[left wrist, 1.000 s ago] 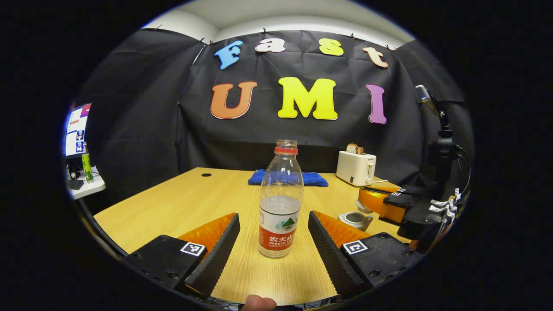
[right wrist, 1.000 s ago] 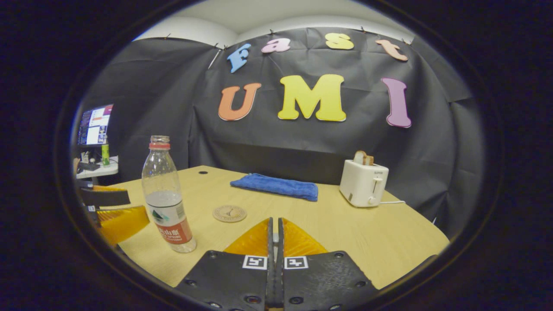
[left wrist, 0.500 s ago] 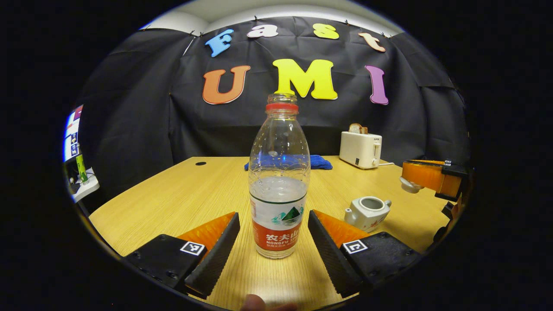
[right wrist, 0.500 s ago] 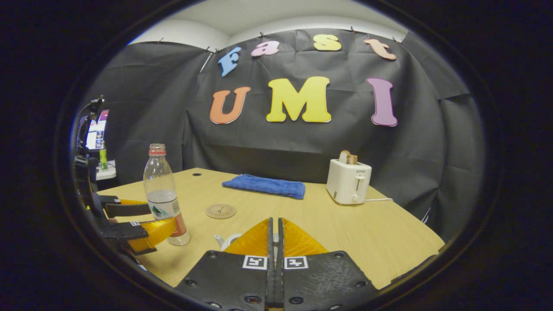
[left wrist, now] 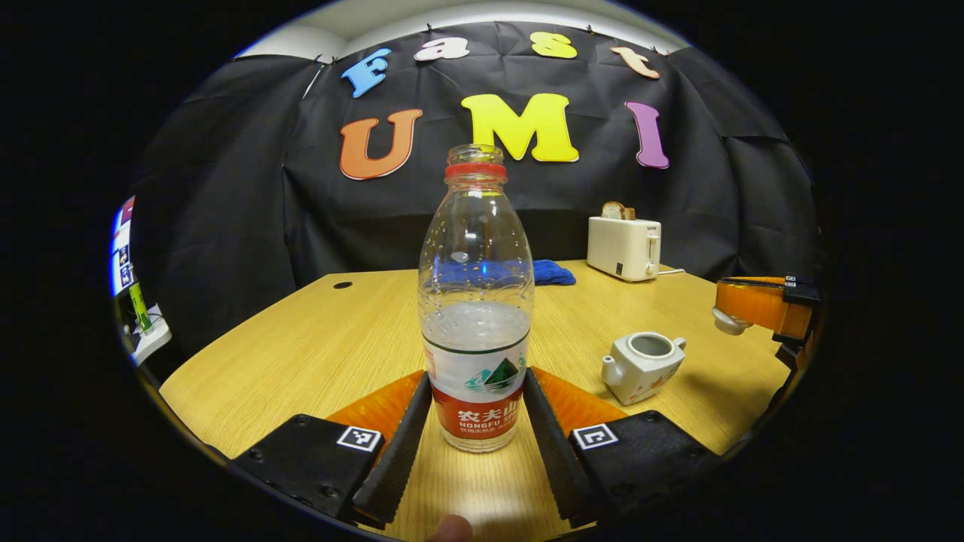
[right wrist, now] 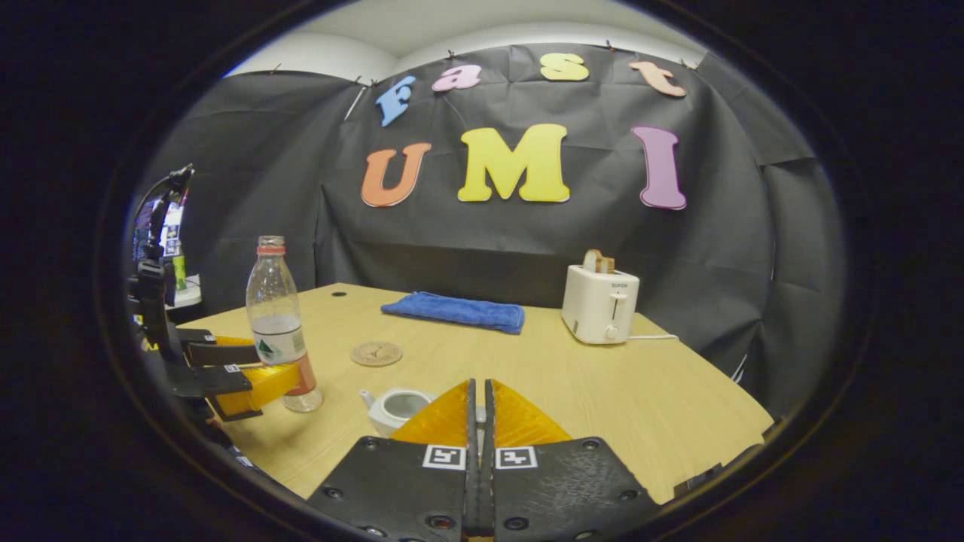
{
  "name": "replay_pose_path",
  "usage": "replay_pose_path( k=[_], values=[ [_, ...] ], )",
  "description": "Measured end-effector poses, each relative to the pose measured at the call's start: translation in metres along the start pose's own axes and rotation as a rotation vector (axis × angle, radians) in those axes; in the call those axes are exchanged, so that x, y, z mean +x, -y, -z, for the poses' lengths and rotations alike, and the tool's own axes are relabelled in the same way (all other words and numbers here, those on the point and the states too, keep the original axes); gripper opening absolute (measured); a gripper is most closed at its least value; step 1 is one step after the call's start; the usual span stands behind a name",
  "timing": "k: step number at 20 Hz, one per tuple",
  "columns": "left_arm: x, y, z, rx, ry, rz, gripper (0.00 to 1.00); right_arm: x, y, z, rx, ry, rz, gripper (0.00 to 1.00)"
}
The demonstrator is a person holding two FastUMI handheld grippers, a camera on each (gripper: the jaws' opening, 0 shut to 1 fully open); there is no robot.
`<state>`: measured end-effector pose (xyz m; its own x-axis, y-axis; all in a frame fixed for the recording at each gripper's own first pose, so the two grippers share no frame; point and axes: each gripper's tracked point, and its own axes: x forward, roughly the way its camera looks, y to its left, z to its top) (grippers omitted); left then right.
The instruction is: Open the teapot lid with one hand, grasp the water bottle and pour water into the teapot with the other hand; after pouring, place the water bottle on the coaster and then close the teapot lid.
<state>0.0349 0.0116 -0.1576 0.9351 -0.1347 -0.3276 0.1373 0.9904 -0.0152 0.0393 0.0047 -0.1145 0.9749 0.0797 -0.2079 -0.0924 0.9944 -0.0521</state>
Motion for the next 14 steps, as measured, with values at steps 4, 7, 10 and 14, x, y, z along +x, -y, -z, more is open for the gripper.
replay_pose_path(
  k=[4, 7, 10, 14],
  values=[
    [-0.004, -0.012, -0.008, 0.107, -0.014, -0.043, 0.75, -0.004, 0.012, 0.000, 0.014, 0.000, 0.008, 0.00],
    [-0.006, -0.023, -0.018, 0.218, -0.014, -0.081, 0.74, -0.007, 0.020, 0.002, 0.010, -0.004, 0.009, 0.00],
    [-0.008, -0.035, -0.031, 0.426, -0.010, -0.136, 0.72, -0.009, 0.029, 0.003, 0.008, -0.005, 0.014, 0.00],
    [-0.009, -0.050, -0.040, 0.702, -0.016, -0.207, 0.72, -0.015, 0.042, 0.006, 0.012, -0.004, 0.025, 0.00]
  ],
)
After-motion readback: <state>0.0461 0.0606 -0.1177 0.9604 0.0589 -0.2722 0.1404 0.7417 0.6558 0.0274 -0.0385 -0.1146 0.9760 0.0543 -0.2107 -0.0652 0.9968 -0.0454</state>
